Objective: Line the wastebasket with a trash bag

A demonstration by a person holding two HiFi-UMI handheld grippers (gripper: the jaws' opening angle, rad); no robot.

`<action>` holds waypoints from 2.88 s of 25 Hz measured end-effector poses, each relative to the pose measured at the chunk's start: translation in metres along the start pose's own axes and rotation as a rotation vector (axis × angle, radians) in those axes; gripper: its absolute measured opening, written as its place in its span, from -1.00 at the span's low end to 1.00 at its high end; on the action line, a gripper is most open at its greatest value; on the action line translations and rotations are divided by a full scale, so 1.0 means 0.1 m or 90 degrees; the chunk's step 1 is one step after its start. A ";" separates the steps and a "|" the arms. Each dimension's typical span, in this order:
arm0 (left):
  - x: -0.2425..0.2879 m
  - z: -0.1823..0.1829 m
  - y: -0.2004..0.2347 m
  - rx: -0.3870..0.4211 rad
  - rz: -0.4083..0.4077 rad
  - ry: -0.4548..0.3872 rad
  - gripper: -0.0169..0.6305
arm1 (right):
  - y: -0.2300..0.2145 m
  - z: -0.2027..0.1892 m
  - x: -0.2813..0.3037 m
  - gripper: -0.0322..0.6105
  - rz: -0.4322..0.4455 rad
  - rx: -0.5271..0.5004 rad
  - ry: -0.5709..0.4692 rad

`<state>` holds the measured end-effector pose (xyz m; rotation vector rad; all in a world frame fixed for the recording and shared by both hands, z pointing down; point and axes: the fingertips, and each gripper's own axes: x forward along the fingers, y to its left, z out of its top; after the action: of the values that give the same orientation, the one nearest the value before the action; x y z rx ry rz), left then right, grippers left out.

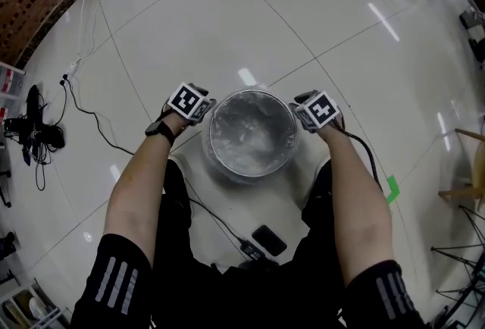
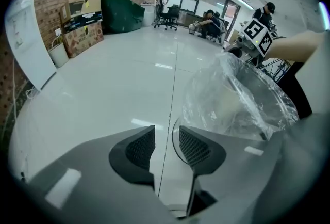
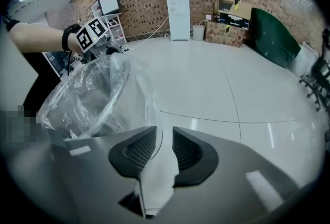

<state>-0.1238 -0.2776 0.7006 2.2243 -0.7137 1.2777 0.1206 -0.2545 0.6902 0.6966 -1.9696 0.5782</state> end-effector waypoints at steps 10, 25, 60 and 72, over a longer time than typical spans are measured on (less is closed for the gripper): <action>-0.76 0.18 0.08 0.032 0.078 -0.034 -0.38 | -0.01 0.30 -0.61 -0.20 -0.079 -0.058 -0.054; -2.19 0.83 -0.95 0.165 0.145 -0.210 -0.64 | 0.73 0.61 -1.66 -0.20 -0.120 -0.174 -0.160; -2.46 1.01 -1.80 0.190 0.043 -0.306 -0.90 | 1.72 1.12 -2.44 -0.88 -0.016 -0.180 -0.373; -2.55 0.98 -1.74 0.196 0.082 -0.313 -0.90 | 1.77 1.22 -2.45 -0.88 -0.028 -0.182 -0.386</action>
<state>-0.0593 -0.1575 0.4071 2.8333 -0.8963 0.9469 0.0238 -0.1469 0.3985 0.7908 -2.5189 0.0426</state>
